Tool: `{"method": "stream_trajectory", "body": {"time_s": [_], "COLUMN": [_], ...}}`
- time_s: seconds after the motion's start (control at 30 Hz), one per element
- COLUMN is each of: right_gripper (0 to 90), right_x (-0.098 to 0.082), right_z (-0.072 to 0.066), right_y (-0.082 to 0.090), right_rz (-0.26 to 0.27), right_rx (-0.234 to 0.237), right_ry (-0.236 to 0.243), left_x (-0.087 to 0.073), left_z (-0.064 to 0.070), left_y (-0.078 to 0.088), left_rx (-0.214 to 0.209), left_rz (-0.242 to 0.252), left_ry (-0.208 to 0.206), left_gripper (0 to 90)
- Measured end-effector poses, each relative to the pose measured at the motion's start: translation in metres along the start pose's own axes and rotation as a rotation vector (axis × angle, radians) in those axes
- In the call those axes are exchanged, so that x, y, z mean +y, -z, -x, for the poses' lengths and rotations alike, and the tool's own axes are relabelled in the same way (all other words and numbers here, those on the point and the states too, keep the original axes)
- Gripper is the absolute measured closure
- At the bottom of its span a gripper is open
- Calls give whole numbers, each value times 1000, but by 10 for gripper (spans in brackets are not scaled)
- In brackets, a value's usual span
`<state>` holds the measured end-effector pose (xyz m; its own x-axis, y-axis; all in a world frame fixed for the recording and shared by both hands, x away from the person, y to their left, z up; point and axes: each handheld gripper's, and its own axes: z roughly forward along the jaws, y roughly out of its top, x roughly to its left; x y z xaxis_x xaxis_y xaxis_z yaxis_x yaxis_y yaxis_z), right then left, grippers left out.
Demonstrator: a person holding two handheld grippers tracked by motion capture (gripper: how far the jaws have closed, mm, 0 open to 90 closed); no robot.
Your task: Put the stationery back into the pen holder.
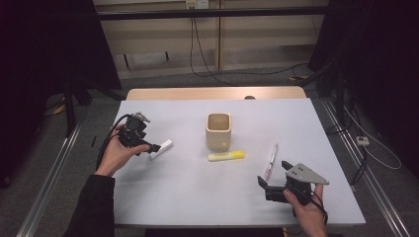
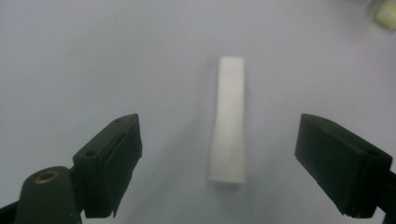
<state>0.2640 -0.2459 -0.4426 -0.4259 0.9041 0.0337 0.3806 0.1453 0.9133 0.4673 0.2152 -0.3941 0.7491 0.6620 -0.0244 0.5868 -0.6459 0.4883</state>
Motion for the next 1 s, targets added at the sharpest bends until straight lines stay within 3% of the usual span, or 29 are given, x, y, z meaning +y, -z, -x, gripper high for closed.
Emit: {"method": "stream_trajectory", "body": {"time_s": [0.07,0.17,0.27,0.4,0.67,0.87,1.0], "right_gripper": [25,26,25,25,26,25,25], "right_x": [0,0,0,-1,0,-1,-1], "right_z": [-1,-1,-1,-1,-1,-1,-1], "right_y": [-1,-1,0,1,0,1,1], "right_rz": [-3,-3,-1,1,-2,-3,-3], "right_rx": [0,6,7,10,11,11,13], "right_ry": [2,5,7,9,12,10,11], "left_x": [-2,-2,-1,-1,-2,-2,-3], "left_z": [-2,-1,2,5,7,10,10], "left_y": [-4,-9,-12,-15,-24,-29,-32], "left_rx": [-15,-20,9,2,-54,-65,-64], "left_rz": [-8,-33,-56,-77,-112,-133,-152], "left_ry": [18,11,25,32,12,-5,-6], "left_gripper": [147,154,238,327,448,555,564]}}
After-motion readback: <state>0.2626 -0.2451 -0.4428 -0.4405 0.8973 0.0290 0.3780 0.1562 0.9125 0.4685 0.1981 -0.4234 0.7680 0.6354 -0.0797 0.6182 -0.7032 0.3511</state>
